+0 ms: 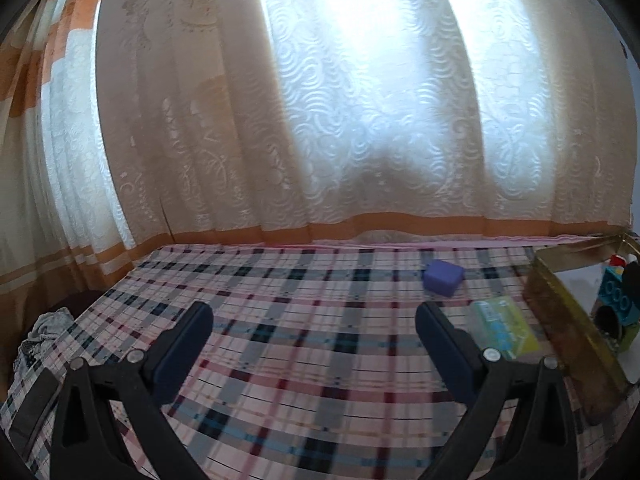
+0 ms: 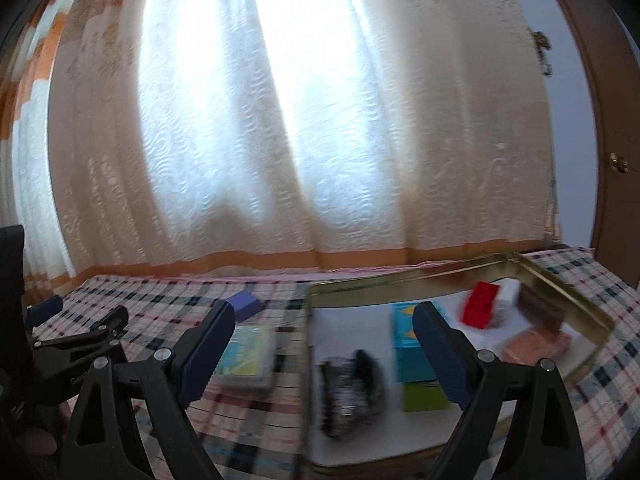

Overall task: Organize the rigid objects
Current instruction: 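Withdraw both grippers from the tray toward the purple cube and floss case, then grasp the green-labelled floss case with the right gripper while the left grasps the purple cube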

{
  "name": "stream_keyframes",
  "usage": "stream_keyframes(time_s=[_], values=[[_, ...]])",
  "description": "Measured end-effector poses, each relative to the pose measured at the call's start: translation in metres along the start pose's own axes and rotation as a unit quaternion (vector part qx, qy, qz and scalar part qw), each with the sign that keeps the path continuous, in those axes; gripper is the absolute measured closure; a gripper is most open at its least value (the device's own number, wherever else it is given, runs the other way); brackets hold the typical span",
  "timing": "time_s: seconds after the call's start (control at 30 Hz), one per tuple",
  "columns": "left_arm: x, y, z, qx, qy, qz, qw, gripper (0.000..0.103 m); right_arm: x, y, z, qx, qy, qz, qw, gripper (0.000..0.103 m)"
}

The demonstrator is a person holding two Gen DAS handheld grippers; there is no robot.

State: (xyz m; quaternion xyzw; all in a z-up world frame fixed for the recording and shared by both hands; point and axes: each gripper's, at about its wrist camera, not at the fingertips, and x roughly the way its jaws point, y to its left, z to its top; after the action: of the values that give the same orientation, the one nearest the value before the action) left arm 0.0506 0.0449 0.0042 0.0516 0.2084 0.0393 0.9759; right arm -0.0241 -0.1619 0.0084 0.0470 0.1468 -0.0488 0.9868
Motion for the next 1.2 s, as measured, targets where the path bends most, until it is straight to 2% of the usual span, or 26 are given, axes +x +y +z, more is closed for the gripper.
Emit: stream_keyframes(time_s=[0.23,0.4,0.53,0.67,0.73,0.83,1.2], values=[[0.016,0.021,0.002,-0.002,0.011,0.012,0.9999,0.0,0.025,0.042,0.0,-0.023,0.037,0.044,0.998,0.012],[0.028,0.038,0.002,-0.017,0.028,0.04,0.9987,0.0,0.054,0.062,-0.003,-0.018,0.097,0.079,0.992,0.019],[0.036,0.048,0.002,-0.033,0.048,0.052,0.9969,0.0,0.073,0.068,-0.006,-0.009,0.138,0.088,0.987,0.022],[0.037,0.055,0.001,-0.052,0.055,0.047,0.996,0.0,0.088,0.071,-0.008,-0.006,0.171,0.076,0.982,0.028],[0.036,0.057,0.001,-0.056,0.056,0.045,0.9958,0.0,0.09,0.074,-0.007,-0.011,0.175,0.072,0.982,0.028],[0.037,0.057,0.002,-0.059,0.057,0.043,0.9958,0.0,0.101,0.081,-0.009,-0.016,0.204,0.071,0.976,0.029],[0.037,0.069,0.004,-0.085,0.061,0.037,0.9938,0.0,0.117,0.093,-0.008,-0.024,0.219,-0.043,0.974,0.03]])
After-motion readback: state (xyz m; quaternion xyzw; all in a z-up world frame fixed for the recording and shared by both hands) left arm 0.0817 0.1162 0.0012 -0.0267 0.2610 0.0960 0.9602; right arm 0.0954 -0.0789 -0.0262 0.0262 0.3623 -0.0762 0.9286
